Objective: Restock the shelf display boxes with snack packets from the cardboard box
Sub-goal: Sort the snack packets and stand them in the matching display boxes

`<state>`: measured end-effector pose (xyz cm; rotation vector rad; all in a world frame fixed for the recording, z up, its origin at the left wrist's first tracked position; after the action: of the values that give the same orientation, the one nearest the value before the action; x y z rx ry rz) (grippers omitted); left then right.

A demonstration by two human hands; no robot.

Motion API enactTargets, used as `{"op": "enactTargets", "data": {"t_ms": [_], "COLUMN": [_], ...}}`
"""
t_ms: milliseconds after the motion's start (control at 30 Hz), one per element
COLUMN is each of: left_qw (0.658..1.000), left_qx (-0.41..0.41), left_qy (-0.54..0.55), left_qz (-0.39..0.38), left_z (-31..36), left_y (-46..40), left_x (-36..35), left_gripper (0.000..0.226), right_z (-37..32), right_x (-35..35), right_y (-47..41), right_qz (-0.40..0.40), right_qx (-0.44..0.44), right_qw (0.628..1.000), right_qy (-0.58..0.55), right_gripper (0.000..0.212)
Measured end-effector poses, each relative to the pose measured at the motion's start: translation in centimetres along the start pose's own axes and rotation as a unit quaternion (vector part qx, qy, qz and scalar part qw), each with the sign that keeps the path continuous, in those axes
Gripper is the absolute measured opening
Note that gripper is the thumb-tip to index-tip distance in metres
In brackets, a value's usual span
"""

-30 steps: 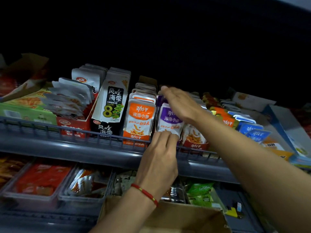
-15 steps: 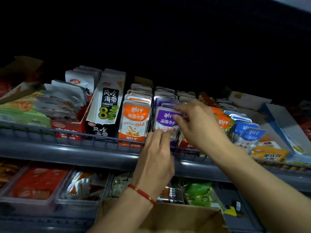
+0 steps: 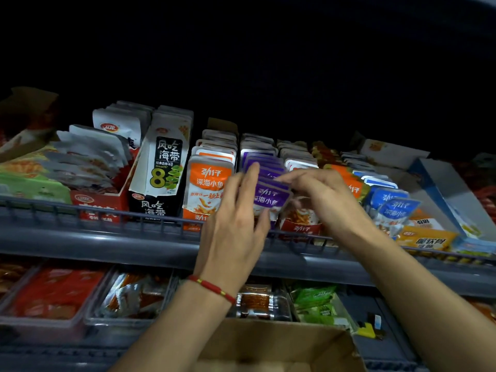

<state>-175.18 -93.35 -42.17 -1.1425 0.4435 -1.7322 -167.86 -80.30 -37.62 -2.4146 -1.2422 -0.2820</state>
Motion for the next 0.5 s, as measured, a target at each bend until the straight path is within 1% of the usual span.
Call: {"op": "enactTargets", "data": {"t_ms": [33, 67, 133, 200, 267, 500], "left_qw": [1.0, 1.0, 0.999, 0.999, 0.998, 0.993], "left_qx": [0.0, -0.004, -0.023, -0.045, -0.062, -0.107], "left_qy": [0.004, 0.009, 0.01, 0.006, 0.009, -0.015], "left_qz": [0.011, 0.022, 0.033, 0.028, 0.023, 0.058], "left_z": [-0.1, -0.1, 0.1, 0.3, 0.3, 0.4], "left_y": [0.0, 0.0, 0.3, 0.8, 1.4, 2.7], "left_x": [0.1, 0.2, 0.4, 0.4, 0.4, 0.7], "left_gripper": [0.065, 0.056, 0.039, 0.029, 0.026, 0.033], "right_z": [0.1, 0.3, 0.7, 0.9, 0.6, 0.0], "right_x": [0.1, 0.3, 0.8, 0.9, 0.7, 0.4], "right_y": [0.0, -0.3, -0.9, -1.3, -1.5, -1.4], "right_qz": [-0.011, -0.017, -0.027, -0.053, -0.073, -0.069], "right_qx": [-0.012, -0.015, -0.003, 0.016, 0.043, 0.079], "right_qw": [1.0, 1.0, 0.998, 0.985, 0.967, 0.956], "right_qy": [-0.022, -0.02, 0.05, 0.162, 0.241, 0.274], "right_gripper": [0.032, 0.034, 0.032, 0.028, 0.027, 0.034]}}
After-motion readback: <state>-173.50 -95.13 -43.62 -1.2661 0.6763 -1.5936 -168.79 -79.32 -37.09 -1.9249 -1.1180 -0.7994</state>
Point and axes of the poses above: each hand's wrist, its own y-axis away from the middle knuckle, its own x-axis out of the back of the hand, z = x × y, the point moved 6 cm from there along -y, towards the middle knuckle, and after that the axes turned 2 degrees about -y, right-handed, at the moved point
